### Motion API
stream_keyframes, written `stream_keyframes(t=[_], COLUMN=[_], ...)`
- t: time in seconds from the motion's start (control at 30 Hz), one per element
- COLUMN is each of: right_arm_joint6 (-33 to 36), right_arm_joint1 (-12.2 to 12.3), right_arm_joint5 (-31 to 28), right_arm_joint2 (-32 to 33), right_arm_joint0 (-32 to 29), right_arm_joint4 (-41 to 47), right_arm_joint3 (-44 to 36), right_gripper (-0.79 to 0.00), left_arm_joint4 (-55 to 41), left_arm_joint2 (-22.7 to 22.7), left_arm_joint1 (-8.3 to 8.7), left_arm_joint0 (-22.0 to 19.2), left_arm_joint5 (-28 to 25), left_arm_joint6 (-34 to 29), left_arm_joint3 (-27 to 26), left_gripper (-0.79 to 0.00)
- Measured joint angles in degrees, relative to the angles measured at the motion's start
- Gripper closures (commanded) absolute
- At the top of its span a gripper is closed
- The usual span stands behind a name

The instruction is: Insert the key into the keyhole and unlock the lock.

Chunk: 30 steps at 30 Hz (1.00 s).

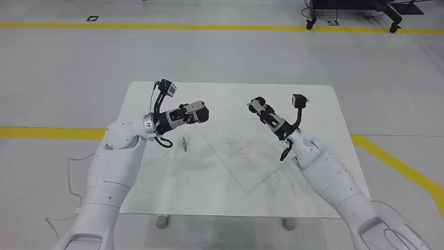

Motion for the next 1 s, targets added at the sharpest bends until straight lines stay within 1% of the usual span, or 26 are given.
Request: stream_keyframes(t=[0.17, 0.23, 0.3, 0.4, 0.43, 0.6, 0.63, 0.67, 0.7, 0.9, 1.0], right_arm_joint6=[0.3, 1.7, 4.4, 10.4, 12.6, 25.7, 27.8, 29.9, 31.0, 34.2, 34.9], right_arm_joint1=[0.0, -0.2, -0.6, -1.2, -1.4, -2.0, -2.0, -2.1, -2.2, -3.1, -3.5], right_arm_joint5=[0.3, 1.9, 3.4, 3.4, 3.0, 4.2, 4.7, 5.2, 5.4, 5.2, 5.0], right_arm_joint2=[-0.1, -0.7, -1.7, -3.6, -4.2, -6.2, -6.4, -6.5, -6.6, -7.3, -7.4], right_arm_joint0=[-0.2, -0.8, -1.4, -1.4, -1.3, -0.2, 0.2, 0.8, 1.1, 2.1, 2.4], right_arm_joint4=[0.0, 0.6, 3.6, 10.5, 13.3, 28.9, 30.9, 32.4, 32.9, 34.7, 34.9], right_arm_joint3=[-0.3, -1.7, -3.1, -4.2, -4.4, -3.5, -2.9, -2.2, -1.7, 0.2, 0.9], right_gripper=[0.0, 0.0, 0.0, 0.0, 0.0, 0.0, 0.0, 0.0, 0.0, 0.0, 0.0], left_arm_joint4=[0.6, 0.5, 1.2, 1.9, 1.8, 3.3, 3.3, 3.4, 3.6, 6.3, 7.7], left_arm_joint2=[1.2, 1.4, 1.8, 2.3, 2.5, 3.5, 3.8, 4.1, 4.4, 6.2, 6.9], left_arm_joint1=[0.07, 0.18, 0.34, 0.52, 0.57, 1.01, 1.04, 1.06, 1.08, 1.25, 1.39], left_arm_joint0=[-0.7, -0.9, -1.2, -1.4, -1.4, -1.1, -1.0, -0.9, -0.9, -1.4, -1.5], left_arm_joint5=[-5.5, -6.9, -7.5, -7.8, -7.8, -8.3, -8.5, -8.6, -8.7, -8.6, -8.4], left_arm_joint6=[-0.8, -1.5, -1.7, -1.2, -1.2, -0.7, -0.5, -0.4, -0.3, 0.3, 0.7], left_arm_joint3=[1.2, 1.7, 2.0, 2.2, 2.1, 1.3, 1.2, 1.1, 1.0, 0.8, 0.6], left_gripper=[-0.785, -0.785, -0.785, -0.782, -0.77, -0.77, -0.72, -0.539, -0.48, -0.376, -0.354])
